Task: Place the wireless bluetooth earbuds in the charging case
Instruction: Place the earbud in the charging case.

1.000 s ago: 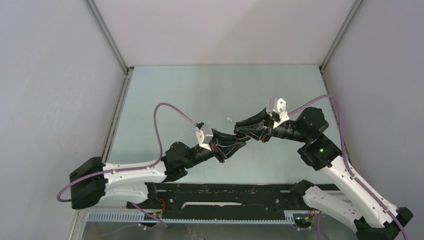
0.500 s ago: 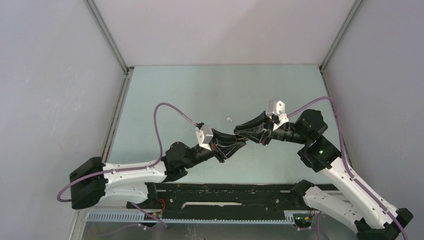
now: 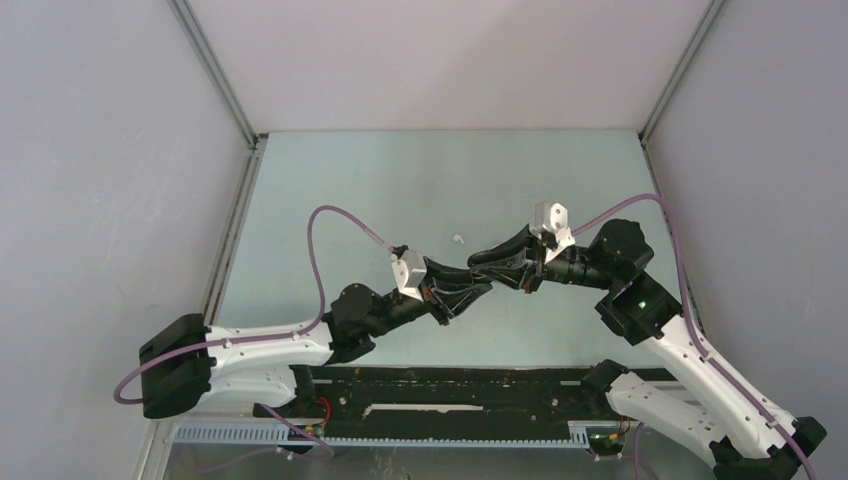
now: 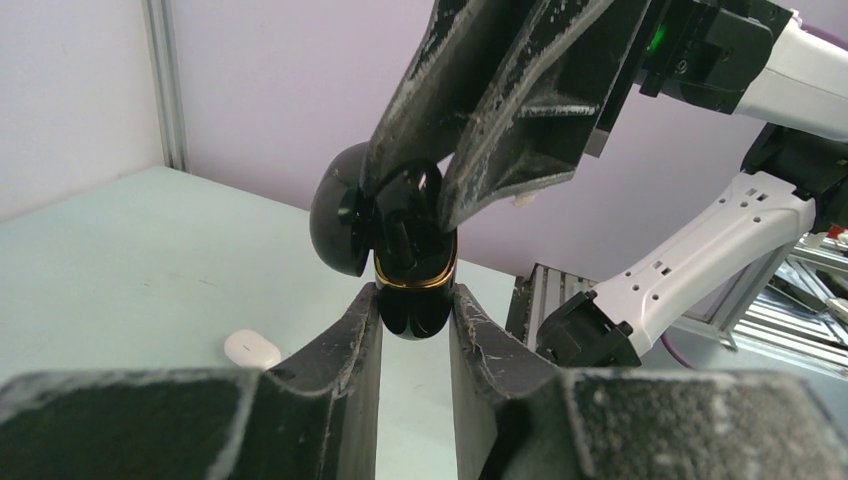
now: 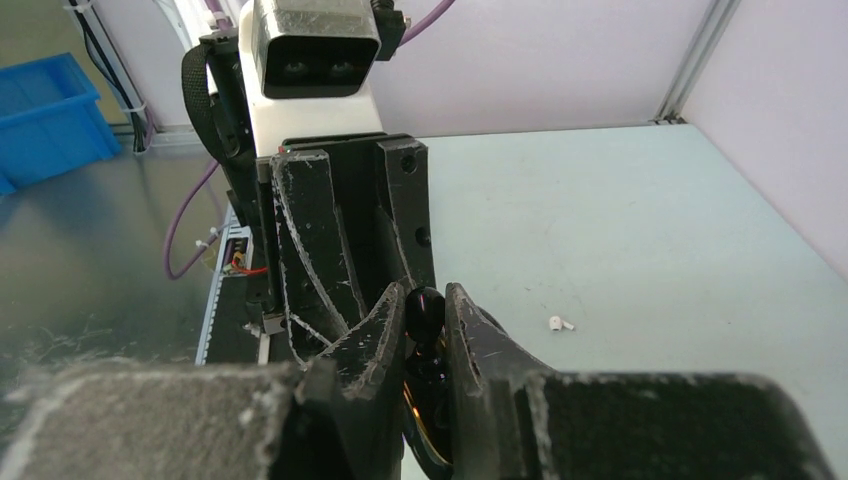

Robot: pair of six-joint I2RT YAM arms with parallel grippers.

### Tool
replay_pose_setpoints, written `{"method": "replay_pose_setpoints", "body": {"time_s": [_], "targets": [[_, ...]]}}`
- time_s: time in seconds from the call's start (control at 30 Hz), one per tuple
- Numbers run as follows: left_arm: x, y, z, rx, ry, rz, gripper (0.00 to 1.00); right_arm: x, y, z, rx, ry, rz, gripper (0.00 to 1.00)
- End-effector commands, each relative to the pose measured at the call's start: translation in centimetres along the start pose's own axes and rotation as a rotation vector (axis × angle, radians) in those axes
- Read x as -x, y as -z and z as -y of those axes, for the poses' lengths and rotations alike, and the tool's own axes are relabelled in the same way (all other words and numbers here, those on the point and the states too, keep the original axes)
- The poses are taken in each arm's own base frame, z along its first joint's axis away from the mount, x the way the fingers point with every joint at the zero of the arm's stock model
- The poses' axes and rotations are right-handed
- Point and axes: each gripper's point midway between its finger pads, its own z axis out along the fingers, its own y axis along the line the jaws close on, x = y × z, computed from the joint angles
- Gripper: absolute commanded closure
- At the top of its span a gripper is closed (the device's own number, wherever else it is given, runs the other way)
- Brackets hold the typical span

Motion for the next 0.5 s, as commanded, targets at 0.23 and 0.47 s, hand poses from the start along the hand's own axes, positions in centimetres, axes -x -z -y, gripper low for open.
{"method": "replay_pose_setpoints", "body": {"time_s": [0.23,0.47], "targets": [[4.5,-0.5,0.7,-0.013,-0.032,0.128,1.0,0.0,0.2,0.0,-0.009,0.032,0.001,1.0],[5.2,-0.1,0.5,0.003,-0.033,0.149,1.0,-0.8,0.4,-0.3,0.005,0.026,-0.032,1.0]]}}
